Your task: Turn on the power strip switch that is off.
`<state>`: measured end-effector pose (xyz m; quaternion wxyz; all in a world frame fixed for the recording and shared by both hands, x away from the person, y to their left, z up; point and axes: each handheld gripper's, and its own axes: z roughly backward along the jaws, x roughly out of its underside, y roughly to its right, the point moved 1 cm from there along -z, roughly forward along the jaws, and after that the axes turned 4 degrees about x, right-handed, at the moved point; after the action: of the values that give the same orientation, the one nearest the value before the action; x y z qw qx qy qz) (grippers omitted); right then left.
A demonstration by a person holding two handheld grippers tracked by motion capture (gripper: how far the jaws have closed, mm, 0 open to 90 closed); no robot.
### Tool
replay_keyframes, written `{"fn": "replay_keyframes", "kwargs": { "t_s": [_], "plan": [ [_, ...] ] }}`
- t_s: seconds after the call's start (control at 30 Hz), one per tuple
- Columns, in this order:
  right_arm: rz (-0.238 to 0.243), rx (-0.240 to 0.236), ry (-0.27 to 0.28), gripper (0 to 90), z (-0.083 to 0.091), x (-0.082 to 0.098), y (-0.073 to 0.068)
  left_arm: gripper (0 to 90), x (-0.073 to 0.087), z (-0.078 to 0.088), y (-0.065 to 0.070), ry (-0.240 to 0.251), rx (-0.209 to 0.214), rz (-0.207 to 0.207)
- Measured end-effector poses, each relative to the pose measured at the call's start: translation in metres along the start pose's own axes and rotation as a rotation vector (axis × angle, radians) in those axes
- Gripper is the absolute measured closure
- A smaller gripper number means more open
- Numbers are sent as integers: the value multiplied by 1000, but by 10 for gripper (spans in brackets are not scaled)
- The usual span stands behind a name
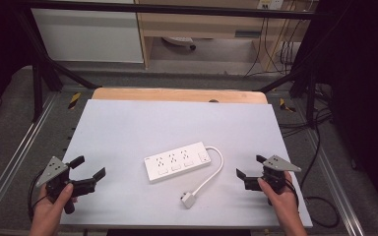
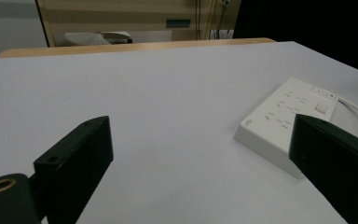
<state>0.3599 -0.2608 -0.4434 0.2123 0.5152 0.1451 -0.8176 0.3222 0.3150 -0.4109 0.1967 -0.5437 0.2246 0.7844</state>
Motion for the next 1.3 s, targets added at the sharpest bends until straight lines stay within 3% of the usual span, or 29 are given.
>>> {"fn": "replay_keyframes", "kwargs": {
  "t_s": [0.5, 1.3],
  "plan": [
    [-22, -16, 4, 23, 2, -1, 1, 63, 0, 0, 1, -1, 2, -5],
    [-12, -2, 53, 22, 9, -8, -4, 63, 0, -3, 4, -9, 18, -23]
  ]
}}
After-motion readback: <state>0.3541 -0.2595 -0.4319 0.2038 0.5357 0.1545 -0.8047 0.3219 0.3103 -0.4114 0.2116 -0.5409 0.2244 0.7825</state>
